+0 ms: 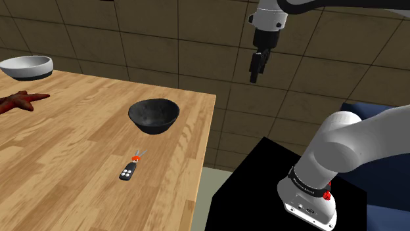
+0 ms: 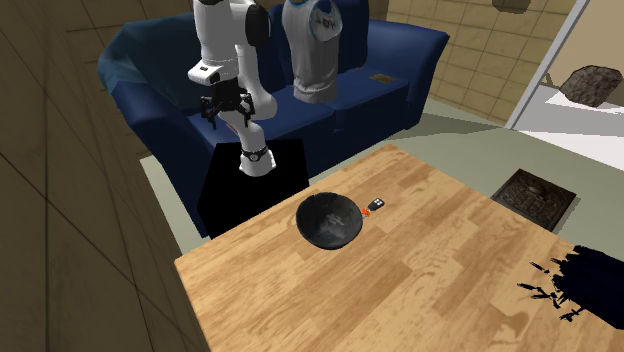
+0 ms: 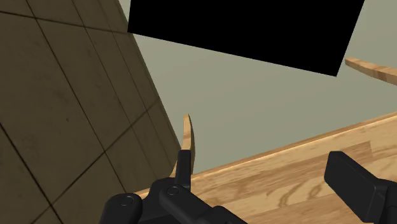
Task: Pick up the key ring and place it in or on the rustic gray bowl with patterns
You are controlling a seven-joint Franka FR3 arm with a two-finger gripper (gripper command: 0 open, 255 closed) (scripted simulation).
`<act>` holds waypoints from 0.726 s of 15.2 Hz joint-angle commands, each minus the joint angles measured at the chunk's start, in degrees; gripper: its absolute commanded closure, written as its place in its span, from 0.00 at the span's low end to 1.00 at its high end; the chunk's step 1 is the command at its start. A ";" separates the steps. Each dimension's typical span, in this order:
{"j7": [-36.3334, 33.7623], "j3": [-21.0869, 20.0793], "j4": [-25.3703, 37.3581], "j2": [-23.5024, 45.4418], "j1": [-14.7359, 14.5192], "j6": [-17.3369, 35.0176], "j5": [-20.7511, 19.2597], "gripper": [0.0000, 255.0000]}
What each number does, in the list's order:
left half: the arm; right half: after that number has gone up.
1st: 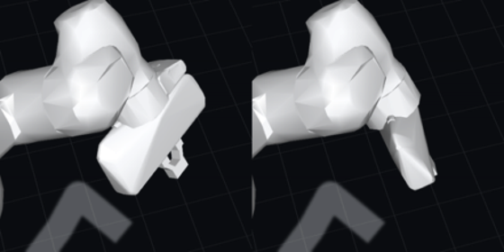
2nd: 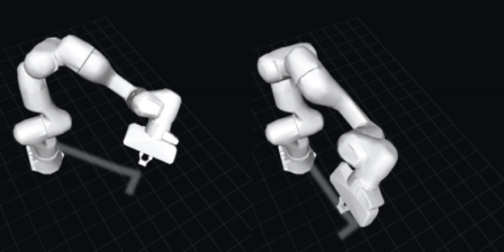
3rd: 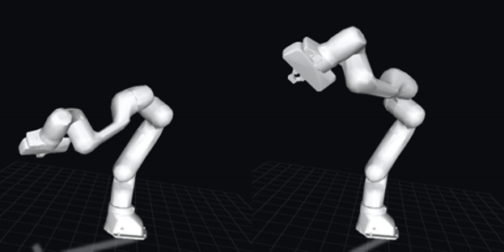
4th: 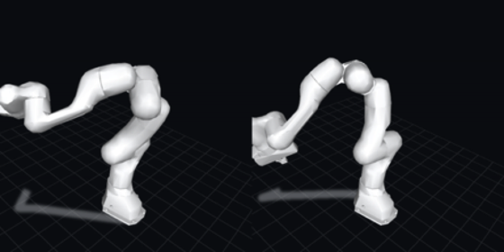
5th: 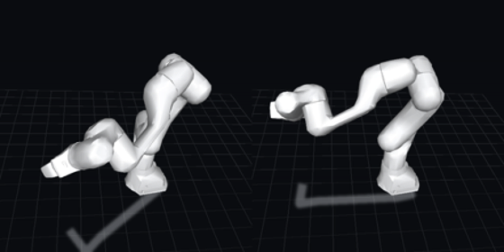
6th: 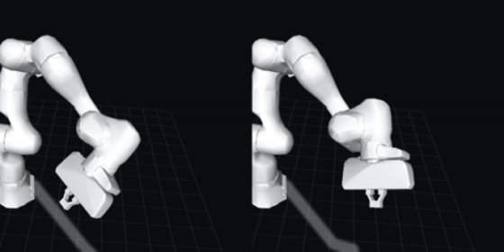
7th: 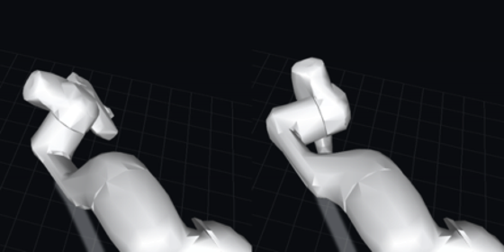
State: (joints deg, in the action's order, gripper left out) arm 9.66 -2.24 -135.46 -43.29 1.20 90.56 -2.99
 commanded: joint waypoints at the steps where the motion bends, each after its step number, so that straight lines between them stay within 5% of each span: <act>1: 0.00 0.00 0.00 0.00 0.00 0.00 0.00 0.00; 11: -14.50 -11.34 -2.72 6.50 -3.69 9.76 8.15 0.00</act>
State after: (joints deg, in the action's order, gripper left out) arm -3.52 -12.61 -137.66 -37.59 -2.25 98.84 4.50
